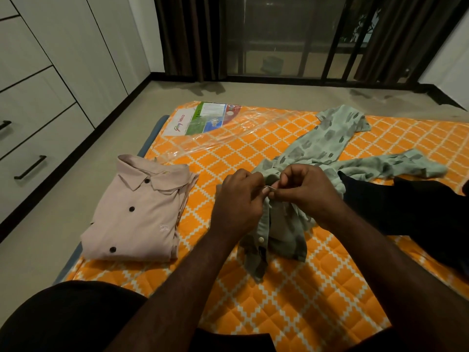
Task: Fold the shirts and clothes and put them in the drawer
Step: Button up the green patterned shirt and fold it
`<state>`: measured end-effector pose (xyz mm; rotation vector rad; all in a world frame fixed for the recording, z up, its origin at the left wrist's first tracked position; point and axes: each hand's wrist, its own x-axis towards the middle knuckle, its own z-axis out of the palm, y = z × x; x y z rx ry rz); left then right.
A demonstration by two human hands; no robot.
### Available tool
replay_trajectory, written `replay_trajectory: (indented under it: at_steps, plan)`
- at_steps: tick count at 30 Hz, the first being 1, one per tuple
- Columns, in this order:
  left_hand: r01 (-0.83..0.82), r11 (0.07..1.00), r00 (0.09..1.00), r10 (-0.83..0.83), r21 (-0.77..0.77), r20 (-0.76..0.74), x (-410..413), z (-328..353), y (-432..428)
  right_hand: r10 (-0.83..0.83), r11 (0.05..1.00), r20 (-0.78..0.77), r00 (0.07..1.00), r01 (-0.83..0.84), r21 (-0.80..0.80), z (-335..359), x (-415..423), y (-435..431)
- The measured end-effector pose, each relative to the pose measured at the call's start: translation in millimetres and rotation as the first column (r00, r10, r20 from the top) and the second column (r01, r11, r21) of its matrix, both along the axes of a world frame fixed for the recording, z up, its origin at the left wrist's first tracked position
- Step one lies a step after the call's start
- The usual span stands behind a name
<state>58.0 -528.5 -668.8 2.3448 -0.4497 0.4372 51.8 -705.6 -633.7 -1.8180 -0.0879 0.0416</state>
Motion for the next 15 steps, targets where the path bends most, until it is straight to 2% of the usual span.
replay_trajectory:
  at_steps: [6, 10, 15]
  plan:
    - [0.098, 0.994, 0.994, -0.099, -0.044, -0.042, 1.5, 2.2, 4.6, 0.009, 1.0, -0.024, 1.0, -0.01, -0.016, -3.0, -1.3, 3.1]
    - [0.117, 0.984, 0.988, -0.128, -0.137, -0.08, 4.7, 1.7, 7.2, 0.008, 1.0, -0.021, 1.0, -0.008, -0.03, -3.5, -0.7, 5.9]
    - [0.144, 0.987, 0.984, -0.15, -0.066, -0.093, 4.0, -0.4, 6.1, 0.011, 1.0, -0.031, 0.999, -0.011, -0.013, -6.1, -0.8, 5.9]
